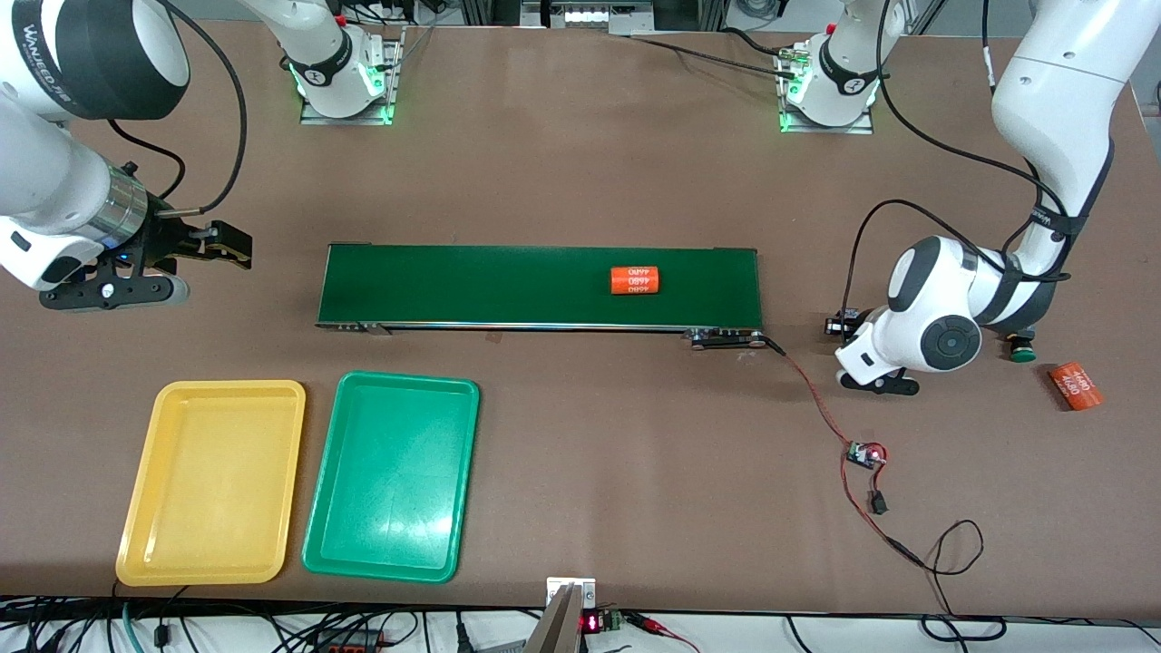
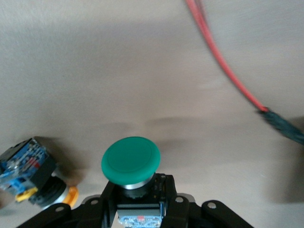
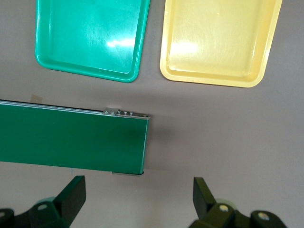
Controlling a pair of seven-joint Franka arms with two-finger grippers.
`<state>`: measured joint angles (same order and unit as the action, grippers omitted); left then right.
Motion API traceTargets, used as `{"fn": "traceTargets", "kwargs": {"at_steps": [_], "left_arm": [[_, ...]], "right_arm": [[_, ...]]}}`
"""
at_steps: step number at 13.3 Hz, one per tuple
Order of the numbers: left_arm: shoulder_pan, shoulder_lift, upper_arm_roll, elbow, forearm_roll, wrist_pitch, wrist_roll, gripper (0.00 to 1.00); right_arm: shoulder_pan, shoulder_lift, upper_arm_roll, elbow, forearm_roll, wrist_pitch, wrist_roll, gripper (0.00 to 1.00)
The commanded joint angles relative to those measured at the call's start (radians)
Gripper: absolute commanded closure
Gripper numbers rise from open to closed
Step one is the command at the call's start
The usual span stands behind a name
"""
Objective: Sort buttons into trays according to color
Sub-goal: 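Place the green button on the belt with the left gripper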
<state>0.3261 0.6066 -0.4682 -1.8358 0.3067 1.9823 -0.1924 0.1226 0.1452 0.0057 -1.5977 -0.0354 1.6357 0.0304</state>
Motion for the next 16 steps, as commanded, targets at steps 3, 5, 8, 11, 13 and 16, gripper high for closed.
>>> {"fn": "traceTargets", "kwargs": {"at_steps": [3,5,8,11,13,16], "left_arm": [[-0.012,-0.027,-0.136,0.168,0.014,-0.24,-0.03,0.9],[-0.03,-0.018,-0.241,0.185,0.002,-0.287,-0.071,0.91],[-0.11,-0.007,-0.291,0.161,-0.009,-0.283,-0.248,0.9],[-0.14,0.028,-0.293,0.139,-0.012,-0.223,-0.343,0.88],[-0.148,0.021,-0.302,0.107,-0.012,-0.221,-0.367,0.87],[-0.154,0.028,-0.302,0.105,-0.012,-0.218,-0.369,0.84]], "right_arm": [[-0.003,-0.004,0.002,0.002,0.015,0.0,0.003,0.0],[-0.003,-0.004,0.002,0.002,0.017,-0.002,-0.001,0.0],[-0.003,-0.004,0.002,0.001,0.017,-0.002,-0.003,0.0],[0.0,-0.006,0.002,-0.001,0.017,-0.002,-0.003,0.0],[-0.001,-0.006,0.002,-0.001,0.017,-0.002,-0.003,0.0],[-0.001,-0.006,0.002,-0.002,0.017,0.0,-0.003,0.0]]}}
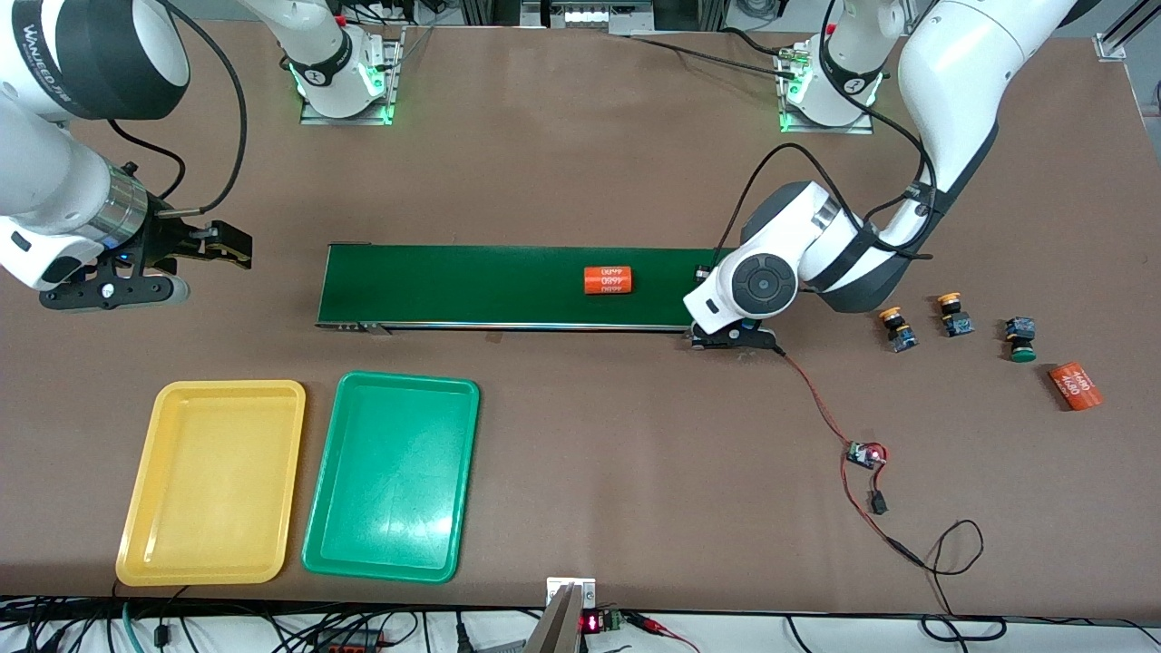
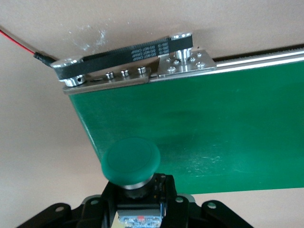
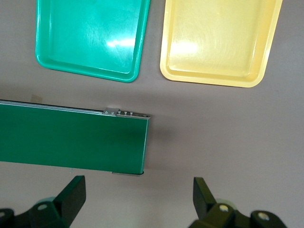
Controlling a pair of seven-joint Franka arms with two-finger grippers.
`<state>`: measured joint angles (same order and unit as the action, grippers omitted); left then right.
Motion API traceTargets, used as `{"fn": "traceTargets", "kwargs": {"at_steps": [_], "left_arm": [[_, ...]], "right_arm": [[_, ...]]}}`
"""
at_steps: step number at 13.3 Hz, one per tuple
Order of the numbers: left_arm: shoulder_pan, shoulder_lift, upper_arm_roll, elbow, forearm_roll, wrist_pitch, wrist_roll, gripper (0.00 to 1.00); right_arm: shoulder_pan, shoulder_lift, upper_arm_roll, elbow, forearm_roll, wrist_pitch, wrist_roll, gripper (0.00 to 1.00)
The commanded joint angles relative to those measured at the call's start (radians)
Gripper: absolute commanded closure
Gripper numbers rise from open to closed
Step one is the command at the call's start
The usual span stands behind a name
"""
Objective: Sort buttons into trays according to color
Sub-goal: 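Place the green button on the belt with the left gripper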
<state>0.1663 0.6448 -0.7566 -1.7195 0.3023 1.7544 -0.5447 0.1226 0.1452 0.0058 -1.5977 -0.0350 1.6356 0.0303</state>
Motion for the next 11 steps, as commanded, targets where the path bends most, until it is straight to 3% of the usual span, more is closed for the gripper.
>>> {"fn": "traceTargets", "kwargs": {"at_steps": [1,7,8,9,11], "left_arm": [[0.004,-0.01,-0.013,-0.011,-0.008,0.01,-0.017,0.84],[-0.051,0.024,-0.012,-0.018,-0.006,0.074,-0.103,0.79],[-0.053,0.025,-0.012,-0.017,-0.006,0.076,-0.106,0.53],[-0.051,0.026,-0.009,-0.017,-0.006,0.08,-0.129,0.01],[-0.042,0.018,-0.012,-0.002,-0.006,0.07,-0.162,0.0]], "right_arm": [[-0.003,-0.006,0.002,-0.002,0.017,-0.002,-0.004,0.0],[-0.008,-0.004,0.0,-0.004,0.017,0.0,-0.006,0.0],[-0.008,-0.004,0.002,-0.004,0.017,0.0,-0.006,0.0],[-0.008,-0.004,0.0,-0.004,0.017,0.001,-0.006,0.0],[-0.009,-0.004,0.0,-0.004,0.017,0.0,-0.006,0.0]]}}
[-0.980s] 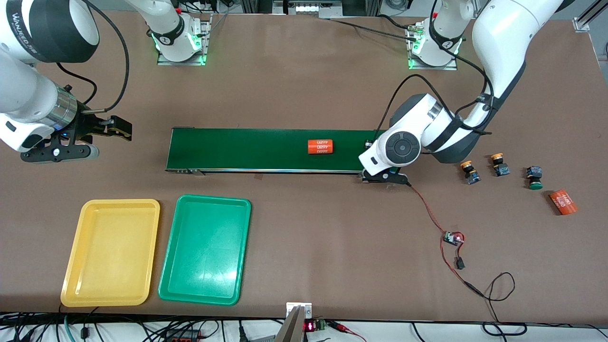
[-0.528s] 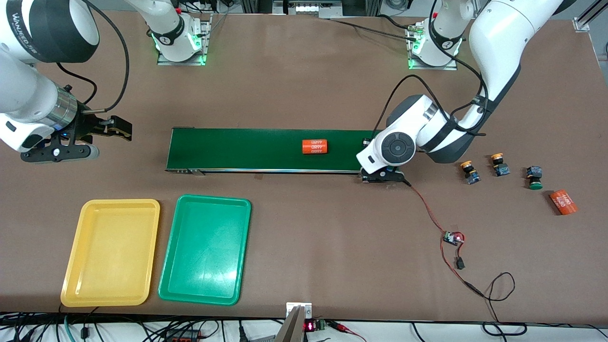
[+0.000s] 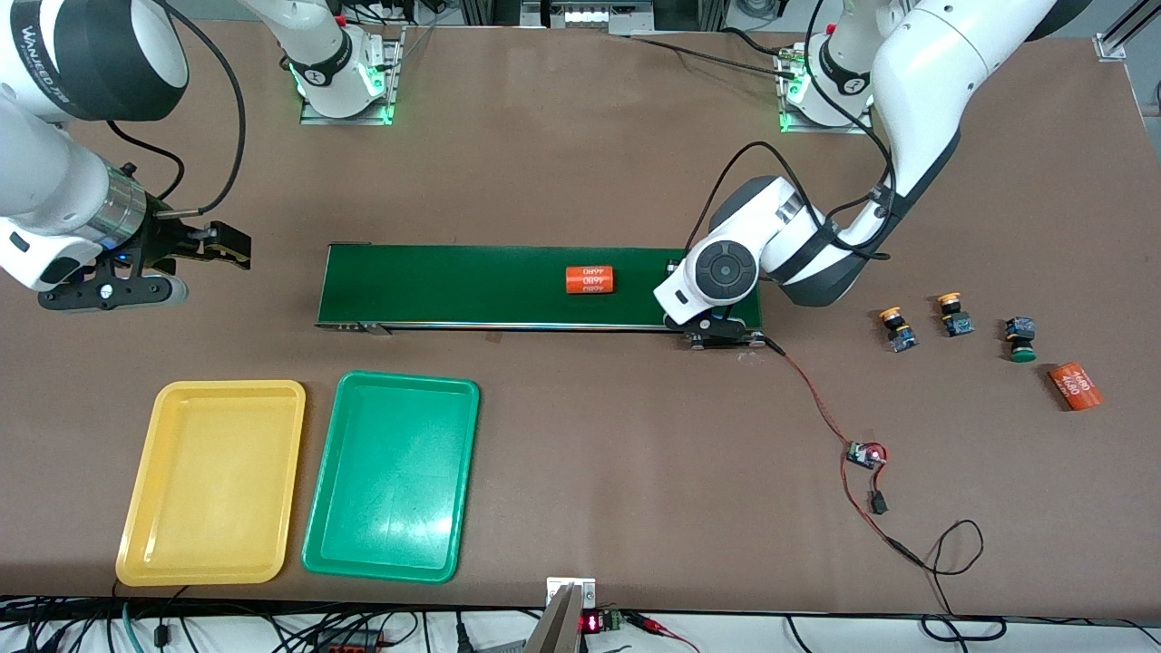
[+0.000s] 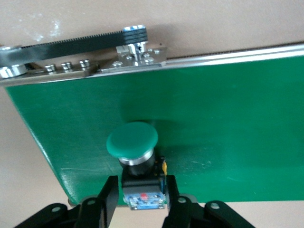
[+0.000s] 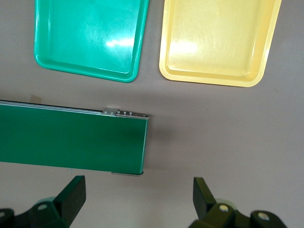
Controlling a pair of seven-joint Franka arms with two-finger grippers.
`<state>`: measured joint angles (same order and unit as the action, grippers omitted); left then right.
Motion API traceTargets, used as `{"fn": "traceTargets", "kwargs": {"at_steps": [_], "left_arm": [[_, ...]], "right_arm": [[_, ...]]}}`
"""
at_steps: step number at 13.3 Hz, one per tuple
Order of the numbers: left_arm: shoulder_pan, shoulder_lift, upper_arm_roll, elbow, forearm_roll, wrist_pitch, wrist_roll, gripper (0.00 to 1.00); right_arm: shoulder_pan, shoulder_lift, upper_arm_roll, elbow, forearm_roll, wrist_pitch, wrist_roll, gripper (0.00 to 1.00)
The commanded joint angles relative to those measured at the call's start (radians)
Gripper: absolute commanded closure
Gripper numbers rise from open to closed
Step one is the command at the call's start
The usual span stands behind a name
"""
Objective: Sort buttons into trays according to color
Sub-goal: 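Place the green button on the belt with the left gripper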
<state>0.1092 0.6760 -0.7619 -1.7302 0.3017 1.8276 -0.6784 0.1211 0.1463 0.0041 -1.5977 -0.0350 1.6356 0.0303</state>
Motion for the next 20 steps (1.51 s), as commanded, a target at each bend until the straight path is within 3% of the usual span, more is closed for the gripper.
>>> {"fn": "traceTargets", "kwargs": {"at_steps": [1,6,11,14,17,20], "left_arm": [[0.02,-0.018,-0.008,0.018,-0.006,-0.007,-0.032,0.0],[0.124,-0.061,0.003,0.227,0.006,-0.212,-0.033,0.0],[0.323,-0.017,0.075,0.228,0.014,-0.212,-0.023,0.0],[0.329,0.036,0.157,0.219,0.056,-0.208,0.028,0.0],[0.359,0.082,0.191,0.212,0.059,-0.206,0.137,0.0],[0.407,0.082,0.196,0.143,0.169,-0.131,0.169,0.0]], "right_arm": [[-0.008,-0.005,0.002,-0.004,0.017,0.001,-0.006,0.0],[-0.008,-0.005,0.002,-0.004,0.018,0.0,-0.006,0.0],[-0.008,-0.004,0.002,-0.005,0.018,0.001,-0.007,0.0],[-0.006,-0.005,0.002,-0.005,0.018,0.0,-0.009,0.0],[0.0,-0.019,0.004,-0.021,0.038,-0.002,-0.007,0.0],[0.002,-0.144,0.007,-0.196,0.052,0.09,-0.007,0.0]]}}
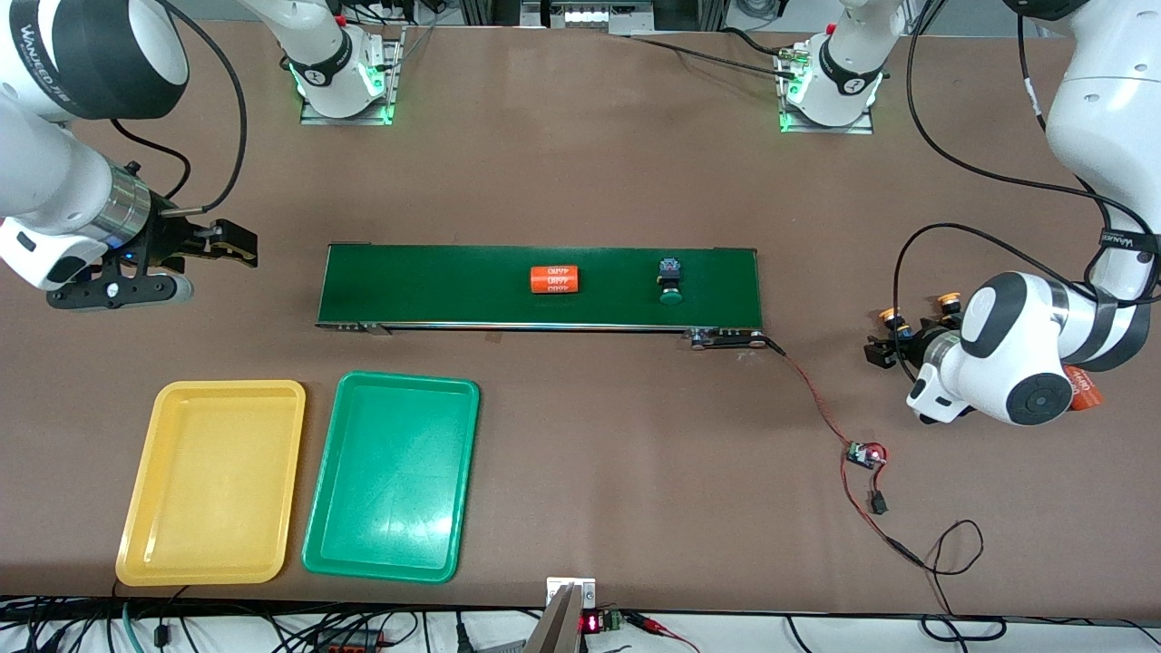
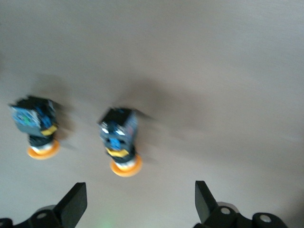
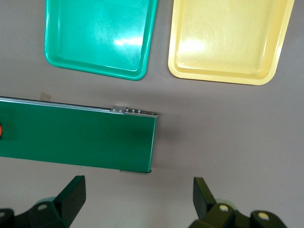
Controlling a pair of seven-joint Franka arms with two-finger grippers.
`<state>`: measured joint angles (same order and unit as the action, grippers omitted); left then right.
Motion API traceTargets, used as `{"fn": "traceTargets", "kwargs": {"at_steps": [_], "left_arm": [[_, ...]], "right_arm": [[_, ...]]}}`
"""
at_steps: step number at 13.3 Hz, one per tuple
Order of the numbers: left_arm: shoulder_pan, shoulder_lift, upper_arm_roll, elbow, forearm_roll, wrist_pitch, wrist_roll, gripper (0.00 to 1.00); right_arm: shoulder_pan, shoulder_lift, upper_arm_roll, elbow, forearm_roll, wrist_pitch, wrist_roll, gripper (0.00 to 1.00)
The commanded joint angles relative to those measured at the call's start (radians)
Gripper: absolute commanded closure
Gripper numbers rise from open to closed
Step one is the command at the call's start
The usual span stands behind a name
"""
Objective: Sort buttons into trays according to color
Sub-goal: 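Grasp a yellow-capped button and place it on the belt, left gripper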
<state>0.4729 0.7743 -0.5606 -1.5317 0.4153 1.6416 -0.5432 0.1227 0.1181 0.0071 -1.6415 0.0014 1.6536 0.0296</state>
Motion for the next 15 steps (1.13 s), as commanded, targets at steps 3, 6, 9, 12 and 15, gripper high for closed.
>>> {"fn": "traceTargets", "kwargs": {"at_steps": [3,6,9,12,15], "left_arm": [[0.093,-0.024,-0.007,-0.183,0.057,0.191,0.037,0.08],[0.107,-0.021,-0.012,-0.196,0.05,0.201,0.039,0.47],[0.104,-0.027,-0.022,-0.185,0.04,0.187,0.039,0.91],[0.104,-0.049,-0.051,-0.179,0.039,0.185,0.032,0.95],[0.102,-0.072,-0.189,-0.113,0.022,0.025,0.035,0.93]], "right_arm": [[-0.002,-0.254,0.036,-0.343,0.019,0.185,0.029,0.0],[-0.008,-0.327,0.109,-0.435,0.023,0.233,0.131,0.0],[-0.046,-0.376,0.238,-0.544,0.025,0.348,0.245,0.0],[-0.057,-0.384,0.332,-0.561,0.051,0.386,0.378,0.0],[-0.058,-0.377,0.361,-0.586,0.072,0.452,0.392,0.0]]}}
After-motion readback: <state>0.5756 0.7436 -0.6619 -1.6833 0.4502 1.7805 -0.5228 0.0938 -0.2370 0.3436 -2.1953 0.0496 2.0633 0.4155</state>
